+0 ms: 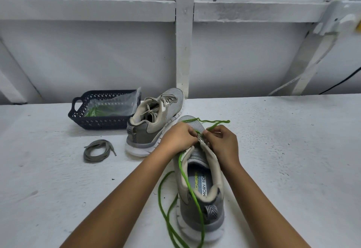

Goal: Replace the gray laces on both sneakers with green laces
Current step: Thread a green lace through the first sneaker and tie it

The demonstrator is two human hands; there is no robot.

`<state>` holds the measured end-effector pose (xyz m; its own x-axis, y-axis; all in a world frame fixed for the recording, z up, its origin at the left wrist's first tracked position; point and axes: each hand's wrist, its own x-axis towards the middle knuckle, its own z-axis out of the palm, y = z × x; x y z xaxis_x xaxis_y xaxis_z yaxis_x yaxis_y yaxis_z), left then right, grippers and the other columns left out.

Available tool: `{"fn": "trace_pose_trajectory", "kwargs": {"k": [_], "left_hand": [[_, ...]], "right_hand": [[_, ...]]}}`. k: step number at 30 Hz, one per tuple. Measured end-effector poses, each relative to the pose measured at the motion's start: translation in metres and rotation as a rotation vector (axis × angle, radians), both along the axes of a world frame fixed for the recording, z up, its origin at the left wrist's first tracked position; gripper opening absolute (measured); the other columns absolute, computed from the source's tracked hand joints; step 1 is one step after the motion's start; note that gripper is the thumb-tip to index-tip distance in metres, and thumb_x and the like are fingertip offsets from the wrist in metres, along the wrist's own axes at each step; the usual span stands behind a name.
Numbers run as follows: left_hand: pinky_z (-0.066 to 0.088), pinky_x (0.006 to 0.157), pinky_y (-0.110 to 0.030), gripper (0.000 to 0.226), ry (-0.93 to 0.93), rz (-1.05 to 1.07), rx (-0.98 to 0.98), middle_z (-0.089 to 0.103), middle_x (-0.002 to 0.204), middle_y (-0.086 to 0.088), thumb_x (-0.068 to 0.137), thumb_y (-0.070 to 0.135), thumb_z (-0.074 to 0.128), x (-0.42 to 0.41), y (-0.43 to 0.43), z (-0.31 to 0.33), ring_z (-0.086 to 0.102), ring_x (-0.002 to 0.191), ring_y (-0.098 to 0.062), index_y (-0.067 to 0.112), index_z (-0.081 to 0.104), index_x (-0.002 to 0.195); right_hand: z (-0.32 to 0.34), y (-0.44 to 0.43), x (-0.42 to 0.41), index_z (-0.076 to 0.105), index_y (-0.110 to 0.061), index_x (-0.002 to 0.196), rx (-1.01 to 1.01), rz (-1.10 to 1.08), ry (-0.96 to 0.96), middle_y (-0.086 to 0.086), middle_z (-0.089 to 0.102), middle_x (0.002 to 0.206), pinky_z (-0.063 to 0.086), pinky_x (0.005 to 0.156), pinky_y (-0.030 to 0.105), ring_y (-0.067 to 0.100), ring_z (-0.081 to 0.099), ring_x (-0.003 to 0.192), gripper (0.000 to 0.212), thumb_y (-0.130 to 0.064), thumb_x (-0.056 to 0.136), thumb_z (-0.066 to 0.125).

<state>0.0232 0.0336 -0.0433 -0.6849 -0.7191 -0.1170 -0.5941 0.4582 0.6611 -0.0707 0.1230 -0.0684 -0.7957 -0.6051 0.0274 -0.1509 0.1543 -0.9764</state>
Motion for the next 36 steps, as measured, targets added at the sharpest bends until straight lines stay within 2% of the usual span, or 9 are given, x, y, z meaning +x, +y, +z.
{"fn": "trace_pose_trajectory", "kwargs": {"k": [4,8,19,22,24,26,30,33,36], "left_hand": [[0.048,0.08,-0.029,0.019,0.014,0.009,0.002,0.072,0.095,-0.004,0.08,0.017,0.064,0.0,-0.001,-0.003,0.064,0.093,-0.02,0.018,0.075,0.095],[0.047,0.082,-0.028,0.022,0.023,0.011,0.019,0.072,0.1,-0.003,0.081,0.018,0.064,-0.001,-0.002,-0.004,0.064,0.095,-0.019,0.018,0.075,0.1],[0.045,0.074,-0.026,0.016,0.04,0.035,0.053,0.073,0.089,-0.006,0.08,0.013,0.063,-0.001,0.001,-0.002,0.064,0.088,-0.019,0.016,0.077,0.087],[0.045,0.067,-0.029,0.014,0.0,0.053,0.055,0.063,0.071,-0.006,0.079,0.016,0.06,-0.004,0.002,0.0,0.052,0.069,-0.02,0.013,0.071,0.07],[0.032,0.055,-0.029,0.031,0.003,0.063,0.089,0.044,0.05,0.001,0.08,0.02,0.058,-0.004,0.005,0.004,0.038,0.055,-0.017,0.015,0.048,0.052],[0.02,0.05,-0.029,0.042,0.059,0.084,0.143,0.028,0.039,0.006,0.083,0.02,0.057,-0.003,0.004,0.007,0.026,0.045,-0.014,0.019,0.032,0.048],[0.015,0.051,-0.03,0.041,0.154,0.125,0.154,0.023,0.051,0.002,0.086,0.021,0.052,0.01,0.002,0.013,0.021,0.049,-0.015,0.021,0.028,0.053],[0.025,0.057,-0.028,0.034,0.298,0.195,0.179,0.029,0.057,0.0,0.089,0.017,0.046,0.024,0.001,0.021,0.028,0.055,-0.015,0.02,0.034,0.057],[0.046,0.066,-0.029,0.029,0.739,0.349,0.528,0.052,0.072,-0.005,0.093,0.005,0.037,0.044,-0.005,0.037,0.051,0.071,-0.016,0.013,0.04,0.066]], "right_hand": [[-0.004,0.002,0.001,0.062,-0.001,0.08,-0.036,-0.012,-0.022,0.007,0.066,0.068,0.041,0.048,0.012,0.011,0.057,0.054,0.014,-0.013,0.085,0.067],[-0.005,0.002,0.002,0.062,-0.007,0.076,-0.015,-0.021,0.028,0.0,0.066,0.069,0.041,0.051,0.011,0.008,0.059,0.061,0.013,-0.015,0.084,0.068],[0.005,-0.004,0.0,0.062,-0.01,0.065,0.112,0.118,-0.001,-0.003,0.057,0.059,0.038,0.058,0.023,0.008,0.049,0.06,0.015,-0.01,0.081,0.063],[0.008,-0.007,0.0,0.054,-0.009,0.064,0.148,0.133,0.004,0.0,0.049,0.057,0.034,0.055,0.025,0.012,0.043,0.059,0.018,-0.008,0.081,0.057],[0.009,-0.009,-0.001,0.049,-0.009,0.067,0.163,0.112,-0.019,0.002,0.046,0.059,0.031,0.054,0.027,0.015,0.04,0.059,0.017,-0.009,0.083,0.054],[0.009,-0.01,-0.002,0.049,-0.007,0.075,0.171,0.082,-0.06,0.005,0.051,0.065,0.032,0.055,0.028,0.018,0.044,0.061,0.011,-0.011,0.085,0.05],[0.006,-0.012,-0.003,0.054,-0.004,0.084,0.183,0.039,-0.085,0.014,0.065,0.087,0.042,0.067,0.031,0.029,0.059,0.08,0.014,-0.016,0.087,0.046],[0.005,-0.012,-0.003,0.052,-0.004,0.09,0.147,0.02,-0.143,0.015,0.067,0.092,0.049,0.071,0.033,0.025,0.061,0.075,0.014,-0.015,0.089,0.042],[0.005,-0.011,-0.003,0.047,-0.002,0.093,0.102,0.005,-0.208,0.018,0.068,0.091,0.048,0.061,0.027,0.018,0.057,0.06,0.013,-0.012,0.09,0.039]]}}
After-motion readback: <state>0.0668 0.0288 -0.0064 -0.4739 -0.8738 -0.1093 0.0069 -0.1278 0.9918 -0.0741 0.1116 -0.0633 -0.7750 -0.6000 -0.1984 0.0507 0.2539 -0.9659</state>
